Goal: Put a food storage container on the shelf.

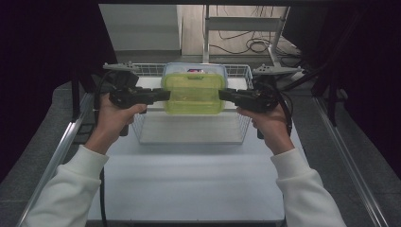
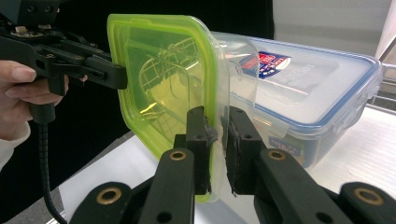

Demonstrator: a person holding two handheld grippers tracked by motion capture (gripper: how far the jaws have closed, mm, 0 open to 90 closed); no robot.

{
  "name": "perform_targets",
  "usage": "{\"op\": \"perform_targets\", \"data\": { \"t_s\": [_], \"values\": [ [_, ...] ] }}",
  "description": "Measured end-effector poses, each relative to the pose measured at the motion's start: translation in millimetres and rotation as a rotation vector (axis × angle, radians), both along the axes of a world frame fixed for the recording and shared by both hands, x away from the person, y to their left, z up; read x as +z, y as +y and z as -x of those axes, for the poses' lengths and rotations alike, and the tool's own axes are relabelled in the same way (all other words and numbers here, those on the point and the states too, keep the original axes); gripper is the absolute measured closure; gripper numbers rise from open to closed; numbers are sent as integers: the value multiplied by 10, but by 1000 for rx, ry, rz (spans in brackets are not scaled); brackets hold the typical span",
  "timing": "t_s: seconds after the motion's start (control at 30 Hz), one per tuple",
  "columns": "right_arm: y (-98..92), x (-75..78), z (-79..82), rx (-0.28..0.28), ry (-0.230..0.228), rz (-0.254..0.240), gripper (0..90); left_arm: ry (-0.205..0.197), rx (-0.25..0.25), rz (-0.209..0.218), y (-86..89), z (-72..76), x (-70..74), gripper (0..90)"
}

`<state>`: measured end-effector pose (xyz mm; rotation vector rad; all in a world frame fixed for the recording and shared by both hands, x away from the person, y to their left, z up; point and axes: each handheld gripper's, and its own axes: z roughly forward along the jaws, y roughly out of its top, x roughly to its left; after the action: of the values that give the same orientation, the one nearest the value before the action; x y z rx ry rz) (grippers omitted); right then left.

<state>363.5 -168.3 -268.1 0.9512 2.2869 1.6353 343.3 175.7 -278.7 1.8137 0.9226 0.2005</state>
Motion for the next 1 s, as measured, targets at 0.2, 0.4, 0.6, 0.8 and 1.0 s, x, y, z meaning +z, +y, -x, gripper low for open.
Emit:
{"op": "perform_targets", "data": {
  "t_s": [0.2,0.4,0.6,0.8,1.0],
  "values": [
    [12,63,-54,-8,0,-2,800,-3,2,1,8,-81,76,786],
    [52,174,-153,-18,0,-1,800,-4,7,3,43,-201,177,790],
    [90,284,-279,-28,15,-1,800,5,9,7,67,-339,270,792],
    [92,363,-402,-40,29,1,799,18,15,3,53,-476,349,793],
    [98,357,-516,-46,66,-12,798,44,20,6,65,-572,341,794]
  ]
}}
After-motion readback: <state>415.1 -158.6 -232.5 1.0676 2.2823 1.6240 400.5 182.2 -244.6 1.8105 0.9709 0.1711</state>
